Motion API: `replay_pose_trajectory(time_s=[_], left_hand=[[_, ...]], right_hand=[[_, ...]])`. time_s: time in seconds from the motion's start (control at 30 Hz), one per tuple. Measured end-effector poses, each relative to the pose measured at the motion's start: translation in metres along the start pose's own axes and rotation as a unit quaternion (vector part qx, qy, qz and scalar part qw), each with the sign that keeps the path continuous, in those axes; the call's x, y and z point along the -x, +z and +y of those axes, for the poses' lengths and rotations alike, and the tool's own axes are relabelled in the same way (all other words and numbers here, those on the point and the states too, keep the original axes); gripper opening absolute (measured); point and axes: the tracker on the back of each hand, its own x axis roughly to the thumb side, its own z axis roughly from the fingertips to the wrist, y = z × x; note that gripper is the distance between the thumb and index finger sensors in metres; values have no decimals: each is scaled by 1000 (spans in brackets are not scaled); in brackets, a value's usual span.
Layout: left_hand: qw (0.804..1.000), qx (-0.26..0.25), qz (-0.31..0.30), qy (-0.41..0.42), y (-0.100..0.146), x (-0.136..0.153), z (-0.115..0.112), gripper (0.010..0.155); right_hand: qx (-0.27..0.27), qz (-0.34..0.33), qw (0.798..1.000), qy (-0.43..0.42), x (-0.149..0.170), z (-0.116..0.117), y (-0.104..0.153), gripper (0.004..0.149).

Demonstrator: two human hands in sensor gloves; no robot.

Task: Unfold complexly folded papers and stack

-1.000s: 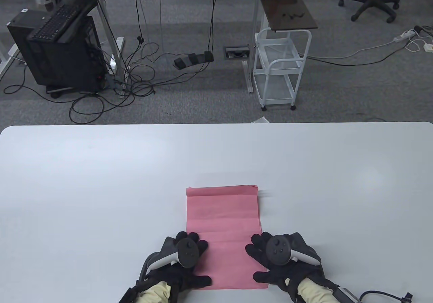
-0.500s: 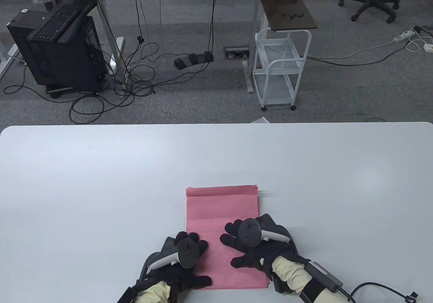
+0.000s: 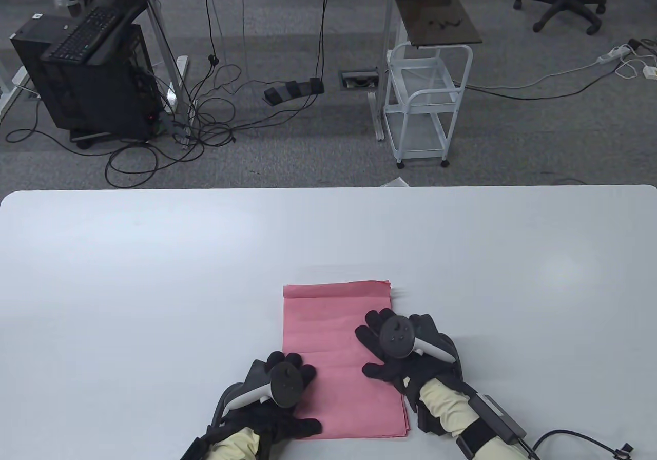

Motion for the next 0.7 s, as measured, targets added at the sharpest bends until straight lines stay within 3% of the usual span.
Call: replay_pose_trajectory(time_s=[0.13,0.2,0.3,0.5,0.6,0.7], left_hand=[[1000,0,-1,0,0,0,0,98],[1000,1,-1,0,0,0,0,98],[1000,1,-2,0,0,0,0,98],[1000,2,-3,-1,-1,0,0,98],[1000,2,-3,-2,-1,0,-1,98],[1000,2,-2,-2,-1,0,-1,98]], right_hand=[[-55,-41,997,43,-26,7,-10,69],[-64,-27,996,60,-29,2,-29,68],[-89,8,996,12,-16,-11,-56,67],[-42,101,991,-81,27,-42,-88,64],[-1,166,976,-137,50,-53,-93,61],[7,178,972,-151,51,-55,-94,60]])
